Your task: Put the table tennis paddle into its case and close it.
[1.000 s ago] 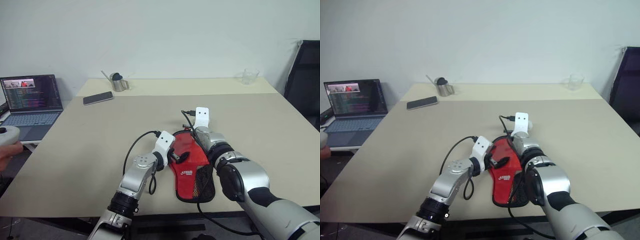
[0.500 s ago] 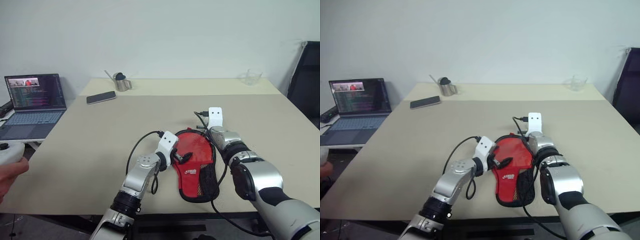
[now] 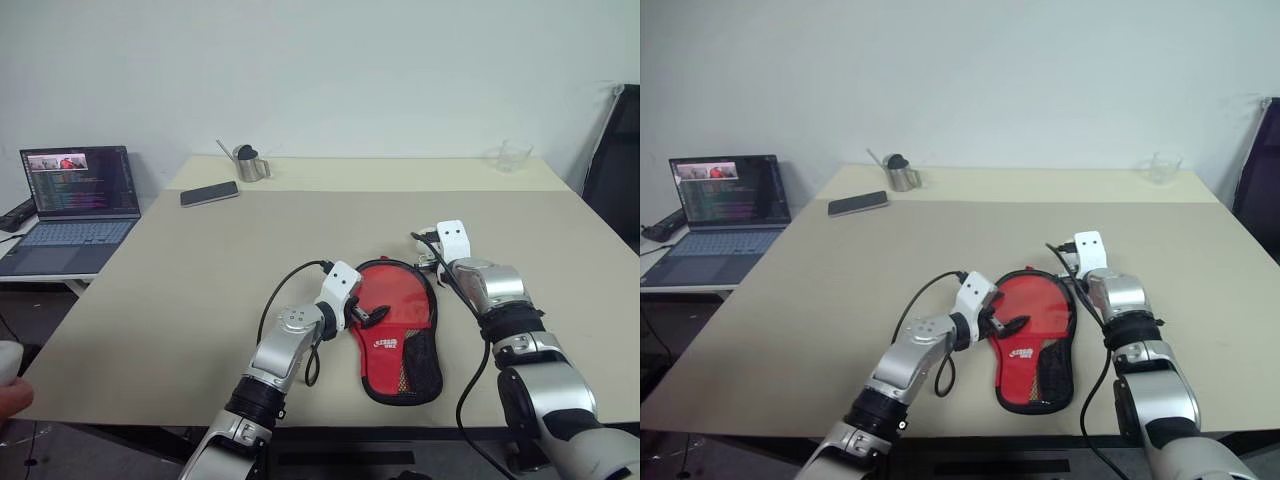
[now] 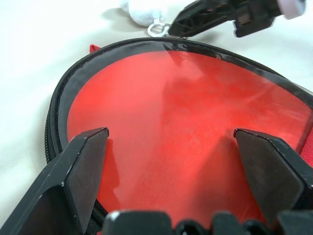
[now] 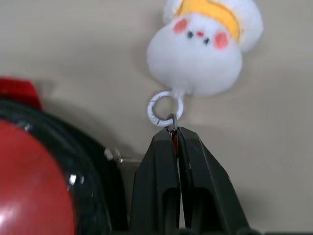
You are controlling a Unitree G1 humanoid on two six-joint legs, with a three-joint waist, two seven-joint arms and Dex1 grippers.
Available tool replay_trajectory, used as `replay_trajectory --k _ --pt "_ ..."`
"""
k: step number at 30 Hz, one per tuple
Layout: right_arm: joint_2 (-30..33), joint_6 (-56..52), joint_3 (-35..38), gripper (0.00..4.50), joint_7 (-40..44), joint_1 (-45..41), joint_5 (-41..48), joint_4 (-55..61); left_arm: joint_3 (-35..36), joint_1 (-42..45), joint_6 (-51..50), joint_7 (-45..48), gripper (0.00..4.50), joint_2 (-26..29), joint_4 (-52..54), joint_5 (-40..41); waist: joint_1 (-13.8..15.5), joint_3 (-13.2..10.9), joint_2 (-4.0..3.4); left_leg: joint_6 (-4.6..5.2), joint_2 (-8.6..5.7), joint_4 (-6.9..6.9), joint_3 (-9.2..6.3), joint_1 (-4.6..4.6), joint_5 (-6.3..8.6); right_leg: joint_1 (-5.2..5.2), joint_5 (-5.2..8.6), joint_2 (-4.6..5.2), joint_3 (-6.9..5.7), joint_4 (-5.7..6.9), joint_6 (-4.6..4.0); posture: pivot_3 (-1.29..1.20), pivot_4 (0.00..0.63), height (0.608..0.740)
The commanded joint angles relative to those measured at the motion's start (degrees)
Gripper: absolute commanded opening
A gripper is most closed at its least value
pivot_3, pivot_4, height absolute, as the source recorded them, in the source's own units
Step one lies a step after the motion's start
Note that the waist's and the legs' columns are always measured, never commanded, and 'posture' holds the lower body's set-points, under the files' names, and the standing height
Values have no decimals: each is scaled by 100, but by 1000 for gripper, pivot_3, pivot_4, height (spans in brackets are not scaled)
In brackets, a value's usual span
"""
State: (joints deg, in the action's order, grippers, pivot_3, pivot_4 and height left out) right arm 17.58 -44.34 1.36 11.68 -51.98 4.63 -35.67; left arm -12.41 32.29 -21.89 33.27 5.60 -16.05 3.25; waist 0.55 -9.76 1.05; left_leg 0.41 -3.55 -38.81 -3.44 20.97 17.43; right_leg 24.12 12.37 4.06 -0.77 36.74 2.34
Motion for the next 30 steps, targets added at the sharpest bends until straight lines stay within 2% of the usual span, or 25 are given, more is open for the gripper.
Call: replay_trajectory --k 1,14,21,30 --pt "267 -435 -158 34 287 298 -66 715 -87 63 35 72 4500 -55 -101 9 -2 0 0 0 0 0 1 0 0 0 0 0 2 0 0 0 150 740" --pt "1010 -1141 -481 34 1322 974 98 1933 -127 114 125 200 4500 -89 -252 6 13 0 0 0 -2 1 0 1 0 -1 4 -1 -2 -5 7 0 150 740" --pt "1438 -1685 -837 34 2173 1414 382 2742 -140 133 174 226 4500 -97 -323 -2 29 0 0 0 -1 0 -1 0 1 -3 5 -1 -3 -8 9 0 150 740" --pt "1893 -2203 -1020 34 2801 1849 750 3589 -151 169 237 273 4500 -90 -404 -27 37 0 1 0 1 1 -4 1 1 -4 7 -1 -6 -13 11 0 150 740"
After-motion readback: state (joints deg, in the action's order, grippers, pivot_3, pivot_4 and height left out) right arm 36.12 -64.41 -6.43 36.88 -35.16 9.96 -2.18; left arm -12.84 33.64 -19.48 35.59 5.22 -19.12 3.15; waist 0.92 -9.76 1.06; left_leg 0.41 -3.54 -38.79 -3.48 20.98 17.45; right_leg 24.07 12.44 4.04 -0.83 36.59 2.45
